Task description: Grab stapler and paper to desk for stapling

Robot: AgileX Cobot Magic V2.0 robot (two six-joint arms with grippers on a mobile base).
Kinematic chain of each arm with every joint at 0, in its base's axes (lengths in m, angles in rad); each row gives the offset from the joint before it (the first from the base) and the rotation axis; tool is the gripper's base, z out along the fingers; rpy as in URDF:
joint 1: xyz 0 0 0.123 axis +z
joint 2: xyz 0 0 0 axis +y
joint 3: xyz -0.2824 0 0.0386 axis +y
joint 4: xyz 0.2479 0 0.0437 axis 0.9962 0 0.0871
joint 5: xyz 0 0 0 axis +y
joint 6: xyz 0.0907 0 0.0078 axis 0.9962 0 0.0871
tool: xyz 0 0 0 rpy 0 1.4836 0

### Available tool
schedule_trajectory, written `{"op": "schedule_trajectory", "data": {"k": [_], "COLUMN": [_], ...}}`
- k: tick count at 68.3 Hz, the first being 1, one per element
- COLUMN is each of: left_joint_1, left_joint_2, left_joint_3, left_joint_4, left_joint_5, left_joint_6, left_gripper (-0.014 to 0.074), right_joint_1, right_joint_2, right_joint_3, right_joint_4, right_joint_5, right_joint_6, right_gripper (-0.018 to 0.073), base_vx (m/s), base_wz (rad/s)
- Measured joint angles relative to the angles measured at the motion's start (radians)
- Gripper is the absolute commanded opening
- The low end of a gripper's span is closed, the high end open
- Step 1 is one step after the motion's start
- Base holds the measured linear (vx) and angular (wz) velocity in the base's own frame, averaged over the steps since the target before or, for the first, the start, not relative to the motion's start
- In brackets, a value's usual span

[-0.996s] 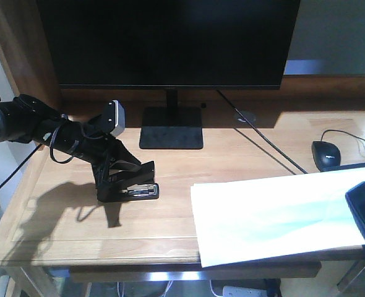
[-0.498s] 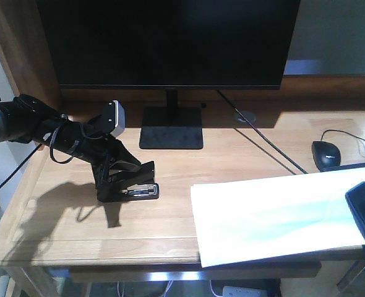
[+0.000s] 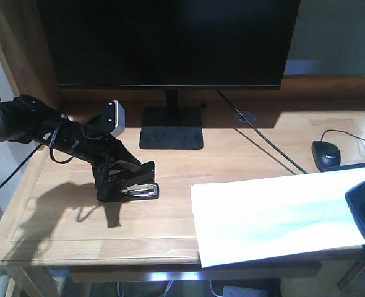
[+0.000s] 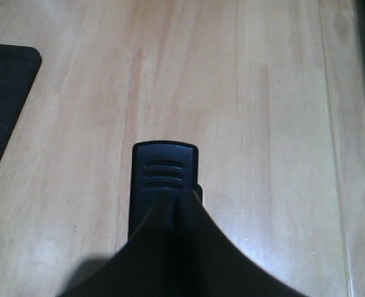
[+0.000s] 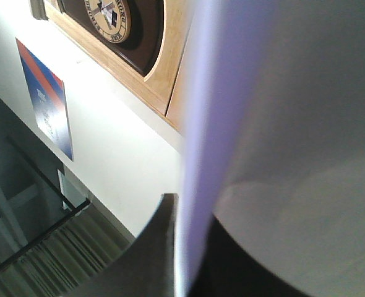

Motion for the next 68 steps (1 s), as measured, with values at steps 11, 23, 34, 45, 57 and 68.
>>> {"op": "schedule_trajectory", "data": {"k": [11,23,34,45,57,68], "left_joint_1": [0.000,0.000,0.000,0.000,0.000,0.000], "left_joint_2": [0.000,0.000,0.000,0.000,0.000,0.000], "left_joint_3": [0.000,0.000,0.000,0.000,0.000,0.000], "left_joint_4": [0.000,0.000,0.000,0.000,0.000,0.000], "left_joint_5": [0.000,0.000,0.000,0.000,0.000,0.000], "left_joint_6": [0.000,0.000,0.000,0.000,0.000,0.000], "left_gripper": [-0.0008,-0.0007,-0.0006,-0.0006,-0.0006,-0.0006], "right_joint_1": [0.000,0.000,0.000,0.000,0.000,0.000], "right_joint_2": [0.000,0.000,0.000,0.000,0.052,0.179], "right_joint_3": [0.000,0.000,-0.055,-0.187,-0.330,-0.436], "right_joint_4": [-0.044,-0.167,-0.386,-0.666,-0.985,-1.240], "right_joint_5": [0.000,0.091,0.227,0.366,0.476,0.491], "right_joint_6": [0.000,0.001,0.051,0.184,0.360,0.521], "right_gripper": [-0.0001,-0.0001,-0.0001,-0.0001,-0.0001,-0.0001], "base_vx": [0.00,0.00,0.00,0.00,0.00,0.00], "base_wz": [0.00,0.00,0.00,0.00,0.00,0.00]}}
